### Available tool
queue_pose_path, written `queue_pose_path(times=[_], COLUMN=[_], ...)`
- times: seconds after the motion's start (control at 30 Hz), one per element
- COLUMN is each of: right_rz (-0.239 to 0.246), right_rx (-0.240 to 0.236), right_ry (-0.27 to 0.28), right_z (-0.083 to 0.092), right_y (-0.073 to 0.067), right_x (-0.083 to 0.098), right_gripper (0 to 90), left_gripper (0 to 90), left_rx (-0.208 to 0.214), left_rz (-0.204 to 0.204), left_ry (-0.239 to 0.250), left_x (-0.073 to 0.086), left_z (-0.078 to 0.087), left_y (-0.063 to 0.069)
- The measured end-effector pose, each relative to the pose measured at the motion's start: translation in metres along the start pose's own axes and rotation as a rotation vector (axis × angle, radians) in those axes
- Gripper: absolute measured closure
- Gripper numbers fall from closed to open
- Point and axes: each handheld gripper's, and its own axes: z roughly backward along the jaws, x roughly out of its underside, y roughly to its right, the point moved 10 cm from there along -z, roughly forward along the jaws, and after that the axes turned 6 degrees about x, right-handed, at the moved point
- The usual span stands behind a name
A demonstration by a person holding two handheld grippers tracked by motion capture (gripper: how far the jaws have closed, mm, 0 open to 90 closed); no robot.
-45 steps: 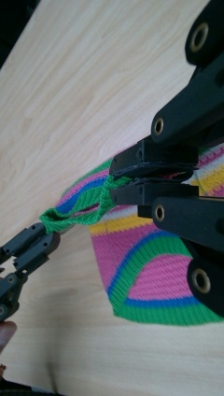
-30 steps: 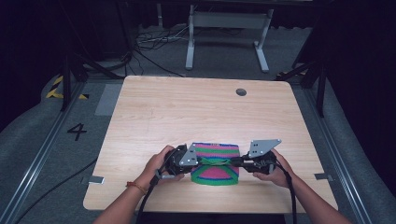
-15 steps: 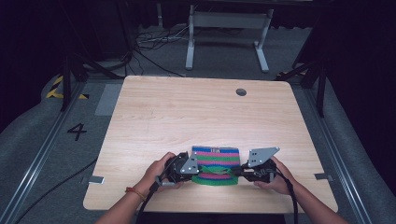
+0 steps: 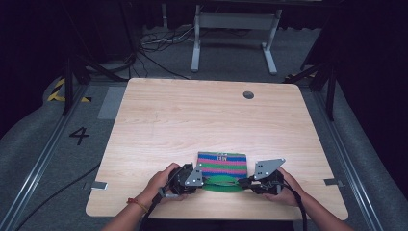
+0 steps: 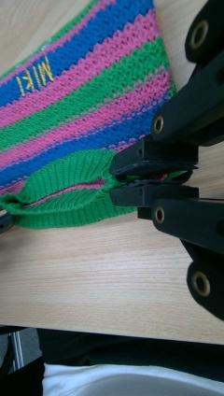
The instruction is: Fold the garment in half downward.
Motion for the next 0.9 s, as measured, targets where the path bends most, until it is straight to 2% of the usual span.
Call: queue_pose_path(times=[0.13, 0.2, 0.4, 0.67, 0.73, 0.9], right_rz=[0.002, -0.002, 0.0, 0.005, 0.0, -0.011], right_rx=[0.003, 0.008, 0.029, 0.075, 0.078, 0.101], right_ry=[-0.012, -0.009, 0.008, 0.009, 0.011, 0.016], right_z=[-0.003, -0.003, -0.006, -0.009, -0.009, -0.011], right_y=[-0.002, -0.002, -0.002, 0.007, 0.009, 0.015], right_x=[0.004, 0.006, 0.009, 0.008, 0.008, 0.008], right_gripper=[80.9, 80.1, 80.2, 80.3, 80.3, 80.3], left_gripper=[76.3, 75.3, 75.9, 76.5, 76.6, 76.7], left_rx=[0.029, 0.027, 0.003, -0.023, -0.027, -0.04], left_rz=[0.017, 0.021, 0.012, 0.048, 0.04, 0.053], left_ry=[0.02, 0.03, 0.045, 0.066, 0.072, 0.082], left_x=[0.002, 0.004, 0.005, 0.006, 0.006, 0.007], left_z=[-0.001, 0.0, -0.001, -0.003, -0.003, -0.004], left_y=[0.002, 0.001, -0.002, -0.013, -0.015, -0.023])
